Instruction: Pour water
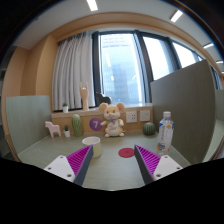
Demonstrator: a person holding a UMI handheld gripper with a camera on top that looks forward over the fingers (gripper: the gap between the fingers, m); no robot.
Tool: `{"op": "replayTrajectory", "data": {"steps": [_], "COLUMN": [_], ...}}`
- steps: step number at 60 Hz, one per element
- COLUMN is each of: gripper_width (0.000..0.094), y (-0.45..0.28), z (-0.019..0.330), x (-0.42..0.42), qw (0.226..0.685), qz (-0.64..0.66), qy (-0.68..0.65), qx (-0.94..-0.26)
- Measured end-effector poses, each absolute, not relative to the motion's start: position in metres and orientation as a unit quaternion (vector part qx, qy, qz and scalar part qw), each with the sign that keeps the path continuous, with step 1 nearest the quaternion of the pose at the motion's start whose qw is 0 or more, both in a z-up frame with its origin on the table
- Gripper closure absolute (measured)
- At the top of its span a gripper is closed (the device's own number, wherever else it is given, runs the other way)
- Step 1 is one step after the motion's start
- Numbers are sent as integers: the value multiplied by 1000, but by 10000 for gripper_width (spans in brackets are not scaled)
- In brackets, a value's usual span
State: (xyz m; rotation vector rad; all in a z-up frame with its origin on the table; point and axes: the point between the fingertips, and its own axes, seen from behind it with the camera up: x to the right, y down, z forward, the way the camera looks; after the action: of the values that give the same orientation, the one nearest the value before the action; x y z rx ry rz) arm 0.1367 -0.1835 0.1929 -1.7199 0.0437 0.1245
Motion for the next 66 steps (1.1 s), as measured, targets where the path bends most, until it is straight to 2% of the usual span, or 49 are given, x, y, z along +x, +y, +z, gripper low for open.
{"op": "replayTrajectory", "data": {"steps": [17,41,45,46,49,57,60,63,64,66], "gripper_width": [102,116,175,210,399,512,592,593,594,594], "y": [-156,-23,-9,-20,-17,-10,-8,-8,-8,-9], "z": [170,179,178,201,199,212,218,226,210,211], "x": [278,373,377,387,388,390,389,389,379,379], "qw": [638,645,643,641,639,645,649,650,651,649], "qz": [-38,-55,-49,-48,-47,-67,-77,-92,-95,-100], "qy": [74,100,100,91,93,82,72,63,59,53], "qx": [-766,-756,-758,-761,-762,-757,-753,-751,-751,-752]}}
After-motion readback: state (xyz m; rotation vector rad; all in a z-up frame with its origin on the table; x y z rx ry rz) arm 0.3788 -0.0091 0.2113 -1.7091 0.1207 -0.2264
